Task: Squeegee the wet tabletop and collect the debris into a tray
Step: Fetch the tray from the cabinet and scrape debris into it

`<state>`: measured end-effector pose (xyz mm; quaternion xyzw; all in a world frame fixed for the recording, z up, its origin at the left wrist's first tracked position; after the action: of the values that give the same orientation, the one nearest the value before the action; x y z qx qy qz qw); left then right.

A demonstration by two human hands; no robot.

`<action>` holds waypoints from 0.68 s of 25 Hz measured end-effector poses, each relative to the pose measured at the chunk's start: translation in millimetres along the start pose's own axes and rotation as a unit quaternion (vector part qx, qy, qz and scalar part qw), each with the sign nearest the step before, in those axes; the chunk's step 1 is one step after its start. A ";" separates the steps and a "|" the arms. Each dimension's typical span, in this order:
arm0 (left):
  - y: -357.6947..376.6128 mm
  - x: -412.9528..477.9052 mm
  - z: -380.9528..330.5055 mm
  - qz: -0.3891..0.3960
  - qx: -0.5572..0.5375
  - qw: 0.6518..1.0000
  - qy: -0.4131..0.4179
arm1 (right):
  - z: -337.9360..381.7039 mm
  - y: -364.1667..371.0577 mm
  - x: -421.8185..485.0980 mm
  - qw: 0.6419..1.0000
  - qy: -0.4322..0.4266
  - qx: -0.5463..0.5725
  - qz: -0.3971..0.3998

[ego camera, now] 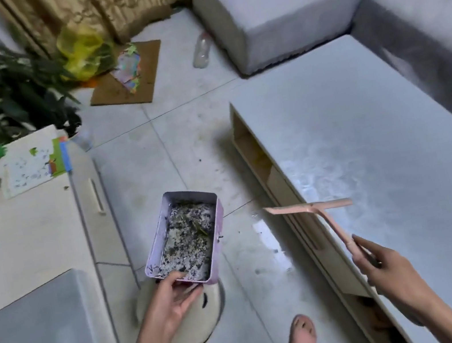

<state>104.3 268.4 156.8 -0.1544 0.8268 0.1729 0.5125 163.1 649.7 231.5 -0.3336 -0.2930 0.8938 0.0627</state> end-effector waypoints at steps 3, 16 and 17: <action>69.1 9.3 21.6 0.011 0.054 0.998 -0.011 | -44.6 -46.1 21.2 1.000 0.015 -0.017 0.003; 312.2 136.9 75.3 0.075 0.131 0.988 -0.014 | -261.3 -136.6 129.6 0.972 0.063 -0.222 0.047; 326.4 150.9 77.2 0.078 0.131 0.988 -0.014 | -280.3 -146.7 135.3 0.966 0.073 -0.244 0.050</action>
<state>-40.0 582.2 30.6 -0.0182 0.8445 0.1051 0.5249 224.2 946.8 68.9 -0.4174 -0.4802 0.7702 -0.0437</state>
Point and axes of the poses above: each hand's wrist, its own x-axis towards the middle knuckle, its own y-axis out of the palm, z = x × y, the point moved 6 cm from there along x, towards the middle knuckle, and after that the axes turned 3 degrees about z, right-handed, at the moved point
